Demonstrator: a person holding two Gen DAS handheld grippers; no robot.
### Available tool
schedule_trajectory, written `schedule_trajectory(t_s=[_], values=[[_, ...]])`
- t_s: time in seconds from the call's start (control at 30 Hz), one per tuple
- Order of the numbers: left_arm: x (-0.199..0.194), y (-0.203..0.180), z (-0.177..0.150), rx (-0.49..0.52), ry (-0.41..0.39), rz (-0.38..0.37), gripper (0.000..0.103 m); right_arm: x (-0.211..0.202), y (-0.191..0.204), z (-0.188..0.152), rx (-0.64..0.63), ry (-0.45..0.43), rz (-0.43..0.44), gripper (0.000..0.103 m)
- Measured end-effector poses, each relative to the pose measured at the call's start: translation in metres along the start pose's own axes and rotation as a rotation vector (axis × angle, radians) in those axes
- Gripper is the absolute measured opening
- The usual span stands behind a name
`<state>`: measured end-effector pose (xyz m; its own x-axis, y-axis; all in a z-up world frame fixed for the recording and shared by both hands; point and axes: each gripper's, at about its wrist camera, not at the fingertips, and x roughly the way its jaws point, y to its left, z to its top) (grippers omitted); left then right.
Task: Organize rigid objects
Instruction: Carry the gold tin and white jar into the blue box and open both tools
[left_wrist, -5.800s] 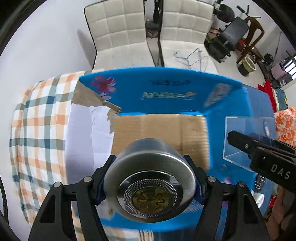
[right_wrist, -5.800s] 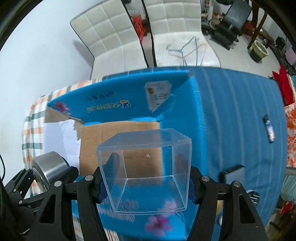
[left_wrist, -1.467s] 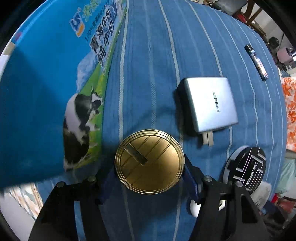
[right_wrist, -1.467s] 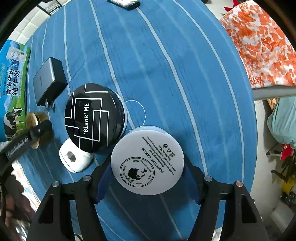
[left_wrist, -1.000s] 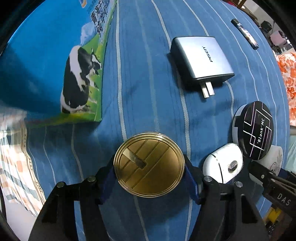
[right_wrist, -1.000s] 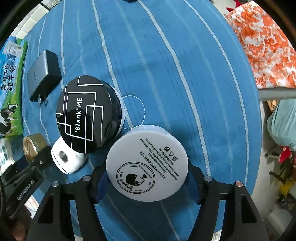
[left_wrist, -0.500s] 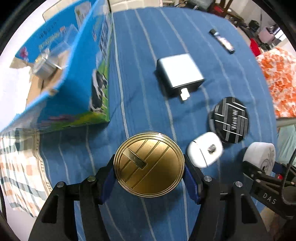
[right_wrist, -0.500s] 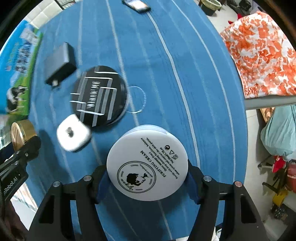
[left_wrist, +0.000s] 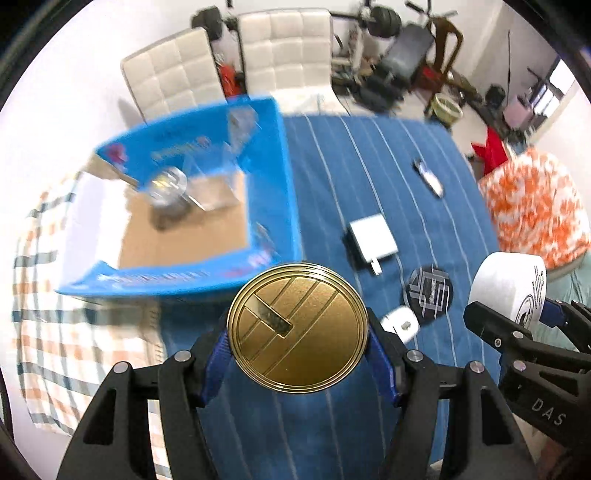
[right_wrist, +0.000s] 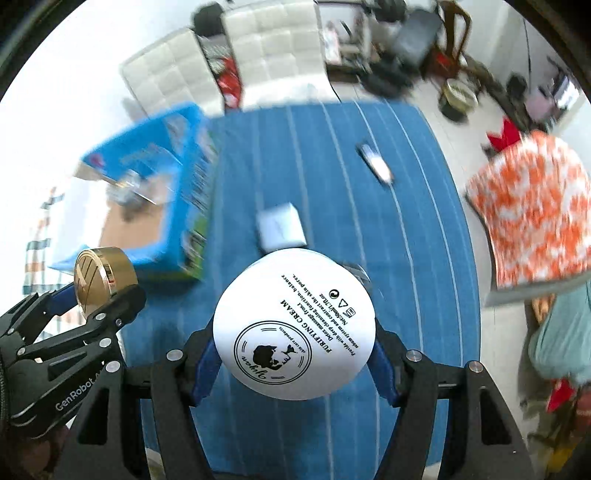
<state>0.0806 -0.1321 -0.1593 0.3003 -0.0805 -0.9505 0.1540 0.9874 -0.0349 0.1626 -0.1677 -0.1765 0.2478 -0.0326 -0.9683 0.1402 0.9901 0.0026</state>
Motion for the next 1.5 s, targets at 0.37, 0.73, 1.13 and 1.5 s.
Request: schedule_trajectory(t_s=[0.37,0.73,1.13,1.5], values=[[-0.040,0.096,0.019,-0.096,-0.112,0.029,0.062,-0.037,0.101,0.040,-0.092,-0.116,0.048,0.070],[0.008,0.244,0.054,-0.243,-0.075,0.135,0.062,0.041,0.197,0.093,-0.090,-0.039,0.105,0.070],[0.168,0.266,0.110,-0.201,0.223,0.067,0.063,0.220,0.203,0.120,0.124,0.290,0.069,0.070],[0.206,0.263,0.120,-0.147,0.318,0.083,0.063,0.271,0.227,0.131,0.019,0.342,-0.044,0.070]])
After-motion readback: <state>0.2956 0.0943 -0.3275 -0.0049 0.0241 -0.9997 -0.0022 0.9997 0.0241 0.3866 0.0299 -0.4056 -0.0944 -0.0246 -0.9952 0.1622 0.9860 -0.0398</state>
